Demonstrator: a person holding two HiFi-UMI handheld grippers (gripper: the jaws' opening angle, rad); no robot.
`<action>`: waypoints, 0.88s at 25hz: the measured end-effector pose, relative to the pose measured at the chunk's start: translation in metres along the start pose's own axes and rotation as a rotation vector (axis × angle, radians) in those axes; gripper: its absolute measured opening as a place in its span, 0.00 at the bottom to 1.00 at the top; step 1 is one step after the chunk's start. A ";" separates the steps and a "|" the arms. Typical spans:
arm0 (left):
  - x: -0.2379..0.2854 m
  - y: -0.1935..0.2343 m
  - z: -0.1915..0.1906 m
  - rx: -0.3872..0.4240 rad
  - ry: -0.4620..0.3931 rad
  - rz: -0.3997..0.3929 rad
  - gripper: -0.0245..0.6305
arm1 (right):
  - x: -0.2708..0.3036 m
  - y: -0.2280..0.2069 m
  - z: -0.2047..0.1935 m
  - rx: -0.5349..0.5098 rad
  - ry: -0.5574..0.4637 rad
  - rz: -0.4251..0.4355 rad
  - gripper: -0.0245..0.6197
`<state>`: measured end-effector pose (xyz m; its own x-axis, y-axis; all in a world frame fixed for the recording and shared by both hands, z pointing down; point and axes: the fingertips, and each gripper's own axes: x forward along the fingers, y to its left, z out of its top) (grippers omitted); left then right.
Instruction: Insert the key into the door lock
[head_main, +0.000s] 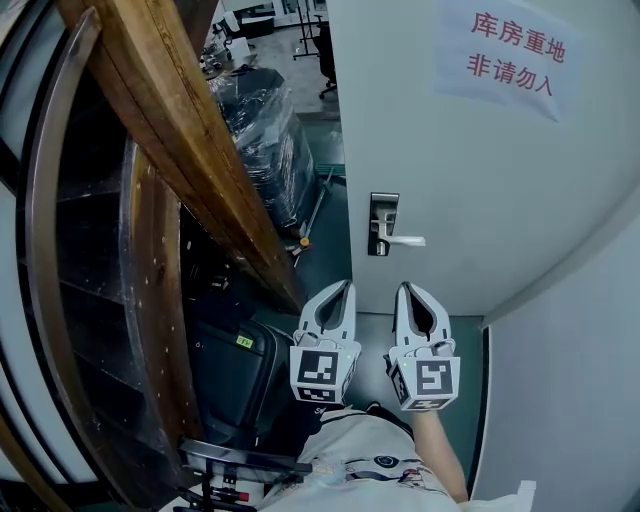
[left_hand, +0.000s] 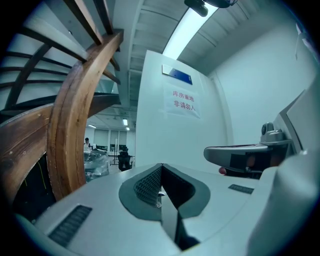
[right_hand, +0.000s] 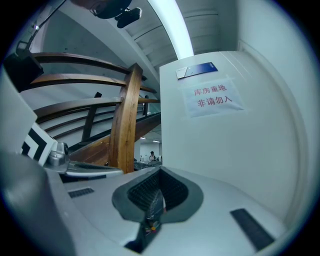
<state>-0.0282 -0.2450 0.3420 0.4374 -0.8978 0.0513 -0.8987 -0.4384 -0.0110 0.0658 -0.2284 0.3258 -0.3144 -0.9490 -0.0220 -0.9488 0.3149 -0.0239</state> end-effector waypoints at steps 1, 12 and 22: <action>0.001 0.001 0.000 -0.002 -0.001 0.000 0.04 | 0.001 0.000 0.000 0.001 0.001 -0.001 0.05; 0.009 0.005 0.000 -0.008 -0.004 -0.004 0.04 | 0.008 -0.005 -0.001 0.001 0.001 -0.015 0.05; 0.016 0.003 0.000 -0.013 0.001 -0.013 0.04 | 0.014 -0.008 -0.003 -0.017 0.006 -0.017 0.05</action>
<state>-0.0239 -0.2610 0.3429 0.4488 -0.8921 0.0522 -0.8934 -0.4493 0.0030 0.0685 -0.2443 0.3283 -0.2982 -0.9544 -0.0156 -0.9545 0.2983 -0.0069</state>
